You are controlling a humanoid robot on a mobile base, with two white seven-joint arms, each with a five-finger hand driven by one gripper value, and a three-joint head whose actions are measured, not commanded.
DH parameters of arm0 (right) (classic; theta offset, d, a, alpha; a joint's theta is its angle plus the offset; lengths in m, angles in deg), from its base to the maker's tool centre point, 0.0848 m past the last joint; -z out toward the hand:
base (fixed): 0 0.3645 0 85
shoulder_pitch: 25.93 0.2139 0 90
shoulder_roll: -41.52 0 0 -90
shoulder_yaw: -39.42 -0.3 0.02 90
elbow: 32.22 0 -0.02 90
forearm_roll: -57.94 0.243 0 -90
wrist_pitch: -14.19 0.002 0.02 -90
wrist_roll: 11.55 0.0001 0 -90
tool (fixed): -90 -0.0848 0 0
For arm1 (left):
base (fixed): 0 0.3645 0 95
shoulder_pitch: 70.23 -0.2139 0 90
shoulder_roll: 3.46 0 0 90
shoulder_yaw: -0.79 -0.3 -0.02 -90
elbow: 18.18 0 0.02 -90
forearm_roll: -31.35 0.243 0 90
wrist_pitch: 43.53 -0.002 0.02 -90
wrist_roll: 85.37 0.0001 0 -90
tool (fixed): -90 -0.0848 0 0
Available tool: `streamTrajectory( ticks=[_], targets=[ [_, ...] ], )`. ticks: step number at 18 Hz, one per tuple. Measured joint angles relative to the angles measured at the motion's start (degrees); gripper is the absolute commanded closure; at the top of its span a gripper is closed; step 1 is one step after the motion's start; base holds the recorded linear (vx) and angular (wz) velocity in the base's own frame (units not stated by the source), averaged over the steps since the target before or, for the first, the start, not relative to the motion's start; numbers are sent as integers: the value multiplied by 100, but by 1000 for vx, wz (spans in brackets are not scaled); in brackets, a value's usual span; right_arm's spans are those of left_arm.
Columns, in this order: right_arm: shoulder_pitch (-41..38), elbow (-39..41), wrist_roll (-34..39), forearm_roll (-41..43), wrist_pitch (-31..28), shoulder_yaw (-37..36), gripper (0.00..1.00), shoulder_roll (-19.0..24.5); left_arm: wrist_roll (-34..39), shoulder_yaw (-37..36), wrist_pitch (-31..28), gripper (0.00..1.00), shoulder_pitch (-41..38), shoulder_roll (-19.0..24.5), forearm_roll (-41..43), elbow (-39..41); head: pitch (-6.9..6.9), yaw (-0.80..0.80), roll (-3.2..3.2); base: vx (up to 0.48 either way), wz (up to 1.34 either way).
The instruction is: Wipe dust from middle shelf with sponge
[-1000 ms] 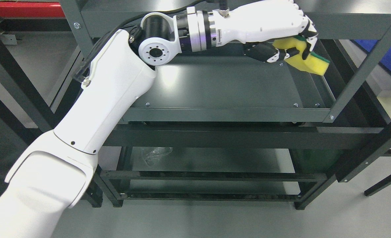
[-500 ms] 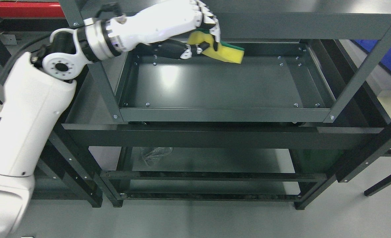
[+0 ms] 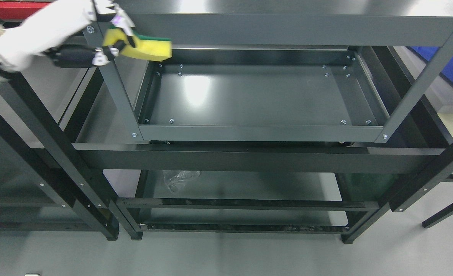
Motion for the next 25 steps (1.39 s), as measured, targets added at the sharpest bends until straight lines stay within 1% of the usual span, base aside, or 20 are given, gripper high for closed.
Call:
streamTrajectory(
  ticks=[2, 4, 6, 8, 9, 12, 18, 20, 25],
  targets=[
    [0, 0, 0, 0, 0, 0, 0, 0, 1, 134, 0, 98, -95, 296, -154, 62, 0, 0, 0, 0, 0],
    [0, 0, 0, 0, 0, 0, 0, 0, 3, 176, 0, 98, -84, 397, -198, 111, 0, 0, 0, 0, 0],
    [0, 0, 0, 0, 0, 0, 0, 0, 5, 137, 2, 98, 62, 368, -125, 148, 0, 0, 0, 0, 0],
    [0, 0, 0, 0, -1, 0, 0, 0, 8, 15, -5, 98, 257, 199, 27, 182, 0, 0, 0, 0, 0],
    [0, 0, 0, 0, 0, 0, 0, 0, 8, -76, -181, 98, 382, 54, 122, 198, 0, 0, 0, 0, 0],
    [0, 0, 0, 0, -6, 0, 0, 0, -5, -386, -679, 98, 701, -565, 500, 208, 0, 0, 0, 0, 0],
    [0, 0, 0, 0, -17, 0, 0, 0, -52, -867, -1188, 98, 1330, -1992, 1290, -100, 0, 0, 0, 0, 0],
    [0, 0, 0, 0, -17, 0, 0, 0, -55, -1052, -1520, 98, 1610, -2449, 1450, -253, 0, 0, 0, 0, 0],
    [0, 0, 0, 0, -11, 0, 0, 0, 391, -1718, -2025, 98, 2164, -3176, 1387, -581, 0, 0, 0, 0, 0]
  ],
)
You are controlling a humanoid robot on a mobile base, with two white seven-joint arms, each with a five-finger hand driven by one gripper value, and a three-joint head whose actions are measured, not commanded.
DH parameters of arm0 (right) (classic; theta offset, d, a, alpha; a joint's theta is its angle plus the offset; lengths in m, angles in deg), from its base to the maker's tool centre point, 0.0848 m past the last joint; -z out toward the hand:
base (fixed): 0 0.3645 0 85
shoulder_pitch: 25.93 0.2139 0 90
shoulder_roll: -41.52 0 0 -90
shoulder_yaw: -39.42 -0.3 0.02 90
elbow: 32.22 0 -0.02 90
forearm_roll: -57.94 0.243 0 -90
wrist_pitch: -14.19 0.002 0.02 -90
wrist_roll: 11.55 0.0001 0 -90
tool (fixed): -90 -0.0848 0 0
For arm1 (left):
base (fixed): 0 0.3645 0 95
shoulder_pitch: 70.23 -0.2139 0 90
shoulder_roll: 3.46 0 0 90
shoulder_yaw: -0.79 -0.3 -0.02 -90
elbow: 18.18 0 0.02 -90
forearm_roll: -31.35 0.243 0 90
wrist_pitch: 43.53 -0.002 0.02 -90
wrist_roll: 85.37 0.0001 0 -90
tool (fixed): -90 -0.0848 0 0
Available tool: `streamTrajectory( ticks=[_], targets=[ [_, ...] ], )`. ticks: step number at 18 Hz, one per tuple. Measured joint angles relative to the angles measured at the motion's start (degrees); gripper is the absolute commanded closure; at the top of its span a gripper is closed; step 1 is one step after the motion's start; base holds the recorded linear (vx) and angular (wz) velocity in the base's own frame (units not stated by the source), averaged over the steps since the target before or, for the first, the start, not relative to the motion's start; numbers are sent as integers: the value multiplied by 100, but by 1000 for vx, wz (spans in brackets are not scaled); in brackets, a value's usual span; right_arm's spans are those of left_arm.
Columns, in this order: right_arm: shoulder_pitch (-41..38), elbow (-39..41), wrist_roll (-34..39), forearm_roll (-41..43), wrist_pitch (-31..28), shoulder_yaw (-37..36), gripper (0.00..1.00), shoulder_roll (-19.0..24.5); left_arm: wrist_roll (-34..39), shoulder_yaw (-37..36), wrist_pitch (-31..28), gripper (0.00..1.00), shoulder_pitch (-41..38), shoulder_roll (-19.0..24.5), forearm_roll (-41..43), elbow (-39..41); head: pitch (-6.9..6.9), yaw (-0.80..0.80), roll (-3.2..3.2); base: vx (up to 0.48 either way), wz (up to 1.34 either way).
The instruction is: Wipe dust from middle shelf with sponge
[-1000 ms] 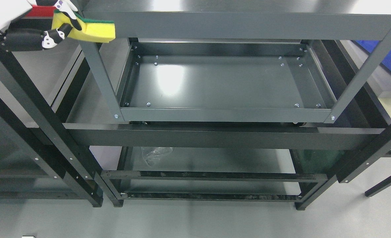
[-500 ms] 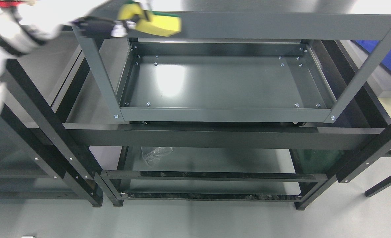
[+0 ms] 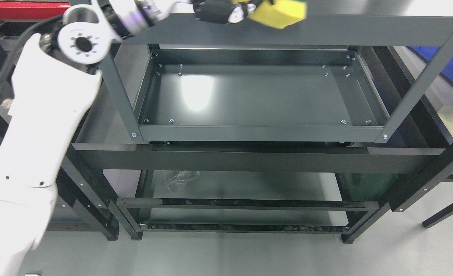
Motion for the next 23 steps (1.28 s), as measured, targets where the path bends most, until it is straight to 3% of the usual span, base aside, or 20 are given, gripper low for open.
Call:
streamTrajectory(
  ticks=[7, 15, 19, 23],
  targets=[
    [0, 0, 0, 0, 10, 0, 0, 0, 999, -1195, -310, 98, 309, -616, -387, -443, -1, 0, 0, 0, 0],
    [0, 0, 0, 0, 11, 0, 0, 0, 1199, -2061, -137, 97, 237, -975, -832, -776, -1, 0, 0, 0, 0],
    [0, 0, 0, 0, 12, 0, 0, 0, 1205, -1986, -49, 97, -707, -1067, -898, -758, -1, 0, 0, 0, 0],
    [0, 0, 0, 0, 12, 0, 0, 0, 1666, -1378, -16, 93, -2039, -1141, -935, -662, -1, 0, 0, 0, 0]
  ],
)
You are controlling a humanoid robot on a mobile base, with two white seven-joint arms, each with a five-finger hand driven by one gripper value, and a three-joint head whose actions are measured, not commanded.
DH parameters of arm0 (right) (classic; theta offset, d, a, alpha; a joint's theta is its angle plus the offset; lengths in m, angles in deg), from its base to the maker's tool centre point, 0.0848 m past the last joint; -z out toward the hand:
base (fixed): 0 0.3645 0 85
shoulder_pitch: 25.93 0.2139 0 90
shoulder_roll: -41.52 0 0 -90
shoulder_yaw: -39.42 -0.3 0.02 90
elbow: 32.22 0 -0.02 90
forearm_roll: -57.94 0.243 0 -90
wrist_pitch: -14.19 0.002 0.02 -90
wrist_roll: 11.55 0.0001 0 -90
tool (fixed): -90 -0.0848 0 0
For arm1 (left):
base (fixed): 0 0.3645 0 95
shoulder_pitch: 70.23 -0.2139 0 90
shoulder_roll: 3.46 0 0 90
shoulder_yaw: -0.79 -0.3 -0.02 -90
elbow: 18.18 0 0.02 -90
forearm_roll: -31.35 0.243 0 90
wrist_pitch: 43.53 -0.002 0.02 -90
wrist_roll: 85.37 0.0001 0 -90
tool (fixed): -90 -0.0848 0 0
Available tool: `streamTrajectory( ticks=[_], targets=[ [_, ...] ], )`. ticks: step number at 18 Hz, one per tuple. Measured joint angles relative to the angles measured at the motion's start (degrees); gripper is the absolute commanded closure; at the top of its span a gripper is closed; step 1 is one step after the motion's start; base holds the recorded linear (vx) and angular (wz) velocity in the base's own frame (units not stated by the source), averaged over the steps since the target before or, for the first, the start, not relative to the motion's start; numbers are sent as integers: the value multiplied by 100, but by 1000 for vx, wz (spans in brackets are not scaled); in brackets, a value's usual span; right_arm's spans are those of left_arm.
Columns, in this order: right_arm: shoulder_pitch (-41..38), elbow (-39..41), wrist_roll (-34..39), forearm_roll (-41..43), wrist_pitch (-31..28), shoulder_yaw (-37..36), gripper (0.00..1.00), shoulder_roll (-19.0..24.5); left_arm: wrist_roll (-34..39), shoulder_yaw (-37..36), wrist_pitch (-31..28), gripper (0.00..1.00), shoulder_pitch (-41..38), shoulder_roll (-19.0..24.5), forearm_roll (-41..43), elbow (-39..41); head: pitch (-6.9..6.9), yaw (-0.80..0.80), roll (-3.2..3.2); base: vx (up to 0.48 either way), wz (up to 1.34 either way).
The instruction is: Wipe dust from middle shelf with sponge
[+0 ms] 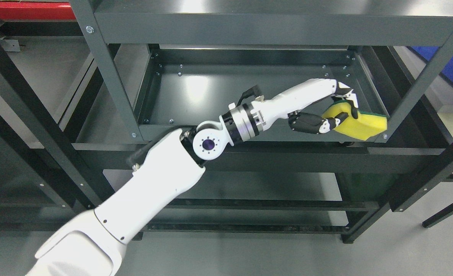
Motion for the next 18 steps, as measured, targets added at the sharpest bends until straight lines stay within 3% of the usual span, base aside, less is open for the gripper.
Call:
streamTrajectory(
  ticks=[3, 8, 12, 18],
  targets=[
    [0, 0, 0, 0, 0, 0, 0, 0, 547, 746, 5, 90, -804, -41, -15, 132, 0, 0, 0, 0, 0],
    [0, 0, 0, 0, 1, 0, 0, 0, 1648, 1951, -539, 93, -2091, -82, -26, 706, 0, 0, 0, 0, 0],
    [0, 0, 0, 0, 2, 0, 0, 0, 1848, 2646, -595, 95, -3198, -104, -40, 1414, 0, 0, 0, 0, 0],
    [0, 0, 0, 0, 2, 0, 0, 0, 1886, 3326, 24, 97, -4236, -123, -385, 2094, 0, 0, 0, 0, 0]
  ],
)
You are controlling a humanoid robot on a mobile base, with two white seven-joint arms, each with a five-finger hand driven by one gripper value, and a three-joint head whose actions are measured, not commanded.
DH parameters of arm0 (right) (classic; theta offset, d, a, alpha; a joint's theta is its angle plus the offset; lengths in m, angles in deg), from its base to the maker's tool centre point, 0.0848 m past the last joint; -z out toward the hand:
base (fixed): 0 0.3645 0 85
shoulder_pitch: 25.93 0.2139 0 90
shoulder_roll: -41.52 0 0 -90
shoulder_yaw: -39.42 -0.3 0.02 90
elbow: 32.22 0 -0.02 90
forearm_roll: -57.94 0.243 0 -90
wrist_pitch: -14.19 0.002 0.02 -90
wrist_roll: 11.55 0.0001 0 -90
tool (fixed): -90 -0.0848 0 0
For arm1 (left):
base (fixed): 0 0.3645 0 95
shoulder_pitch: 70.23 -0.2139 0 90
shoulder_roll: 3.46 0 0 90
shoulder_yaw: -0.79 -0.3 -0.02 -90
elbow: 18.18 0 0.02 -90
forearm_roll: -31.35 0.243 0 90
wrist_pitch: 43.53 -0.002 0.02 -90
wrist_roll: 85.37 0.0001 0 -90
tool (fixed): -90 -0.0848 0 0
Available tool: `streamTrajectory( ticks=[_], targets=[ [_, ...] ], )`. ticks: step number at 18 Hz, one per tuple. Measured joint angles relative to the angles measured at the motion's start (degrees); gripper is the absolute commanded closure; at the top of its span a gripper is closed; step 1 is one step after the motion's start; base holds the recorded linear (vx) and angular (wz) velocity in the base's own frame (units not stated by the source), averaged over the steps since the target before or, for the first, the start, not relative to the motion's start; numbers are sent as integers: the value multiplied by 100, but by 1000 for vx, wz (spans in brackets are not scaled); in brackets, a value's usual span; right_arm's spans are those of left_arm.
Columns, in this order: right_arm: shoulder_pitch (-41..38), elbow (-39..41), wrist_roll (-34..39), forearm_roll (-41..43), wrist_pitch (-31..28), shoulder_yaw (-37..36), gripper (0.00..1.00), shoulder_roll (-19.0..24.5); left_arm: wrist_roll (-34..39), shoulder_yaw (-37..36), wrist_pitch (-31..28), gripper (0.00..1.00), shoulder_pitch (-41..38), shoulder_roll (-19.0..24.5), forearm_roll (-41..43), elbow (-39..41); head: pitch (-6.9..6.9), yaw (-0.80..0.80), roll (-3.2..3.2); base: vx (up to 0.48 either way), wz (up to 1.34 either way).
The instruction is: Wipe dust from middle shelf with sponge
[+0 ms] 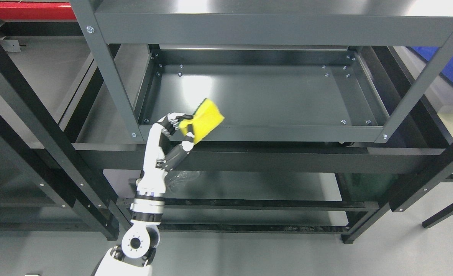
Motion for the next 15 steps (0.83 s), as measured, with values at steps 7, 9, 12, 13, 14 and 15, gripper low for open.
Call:
streamTrajectory(
  ticks=[7, 9, 12, 13, 14, 15],
  targets=[
    [0, 0, 0, 0, 0, 0, 0, 0, -16, 449, 273, 97, -548, -13, -218, 426, 0, 0, 0, 0, 0],
    [0, 0, 0, 0, 0, 0, 0, 0, -16, 552, 281, 97, -661, -16, -250, 522, 0, 0, 0, 0, 0],
    [0, 0, 0, 0, 0, 1, 0, 0, -16, 642, 283, 97, -761, -19, -271, 610, 0, 0, 0, 0, 0],
    [0, 0, 0, 0, 0, 1, 0, 0, -16, 662, 283, 97, -779, -19, -275, 632, 0, 0, 0, 0, 0],
    [0, 0, 0, 0, 0, 1, 0, 0, -16, 682, 283, 97, -799, -19, -278, 653, 0, 0, 0, 0, 0],
    [0, 0, 0, 0, 0, 1, 0, 0, -16, 700, 284, 97, -814, -20, -281, 673, 0, 0, 0, 0, 0]
  ],
)
